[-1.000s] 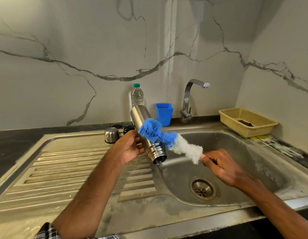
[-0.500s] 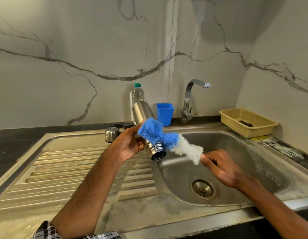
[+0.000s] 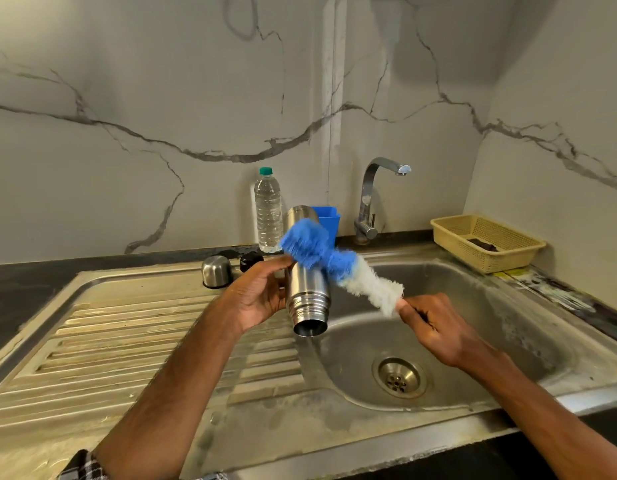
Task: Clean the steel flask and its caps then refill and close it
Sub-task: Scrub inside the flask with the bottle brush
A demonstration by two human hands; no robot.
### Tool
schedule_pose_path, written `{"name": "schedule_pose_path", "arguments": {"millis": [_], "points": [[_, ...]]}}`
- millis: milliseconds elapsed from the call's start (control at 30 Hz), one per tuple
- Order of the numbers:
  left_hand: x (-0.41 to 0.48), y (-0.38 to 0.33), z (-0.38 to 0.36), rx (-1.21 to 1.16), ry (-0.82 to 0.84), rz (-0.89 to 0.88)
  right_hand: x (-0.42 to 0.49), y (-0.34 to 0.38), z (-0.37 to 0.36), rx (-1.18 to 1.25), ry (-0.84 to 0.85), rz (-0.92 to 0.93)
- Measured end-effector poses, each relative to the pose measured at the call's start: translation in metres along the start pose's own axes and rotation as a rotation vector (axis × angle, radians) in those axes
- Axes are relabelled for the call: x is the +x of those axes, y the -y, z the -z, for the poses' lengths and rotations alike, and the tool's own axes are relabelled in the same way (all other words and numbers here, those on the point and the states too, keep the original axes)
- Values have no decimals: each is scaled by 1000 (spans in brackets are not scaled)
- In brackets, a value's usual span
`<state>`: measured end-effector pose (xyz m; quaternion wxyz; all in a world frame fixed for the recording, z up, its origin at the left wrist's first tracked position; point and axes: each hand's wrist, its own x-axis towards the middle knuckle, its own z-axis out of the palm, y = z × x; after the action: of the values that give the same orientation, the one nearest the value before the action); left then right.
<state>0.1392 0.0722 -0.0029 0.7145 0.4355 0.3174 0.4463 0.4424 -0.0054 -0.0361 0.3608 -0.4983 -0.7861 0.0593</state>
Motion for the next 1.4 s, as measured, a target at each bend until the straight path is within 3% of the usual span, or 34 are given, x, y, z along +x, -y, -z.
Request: {"name": "schedule_pose_path", "arguments": {"millis": [533, 667, 800, 933, 1000, 1067, 1400], "points": [[-3, 9, -14, 109, 124, 35, 6, -8, -1, -19, -76, -75], [-5, 9, -16, 130, 150, 37, 1, -5, -2, -6, -46, 8], [-7, 8, -17, 149, 170, 45, 7, -7, -1, -21, -91, -94], [-9, 8, -20, 147, 202, 45, 2, -3, 1, -18, -69, -1], [-11, 7, -21, 165, 222, 45, 5, -5, 2, -37, -83, -47], [-9, 8, -20, 176, 205, 57, 7, -8, 4, -57, -86, -121], [-8, 10, -17, 265, 194, 58, 5, -7, 4, -94, -58, -92]]}}
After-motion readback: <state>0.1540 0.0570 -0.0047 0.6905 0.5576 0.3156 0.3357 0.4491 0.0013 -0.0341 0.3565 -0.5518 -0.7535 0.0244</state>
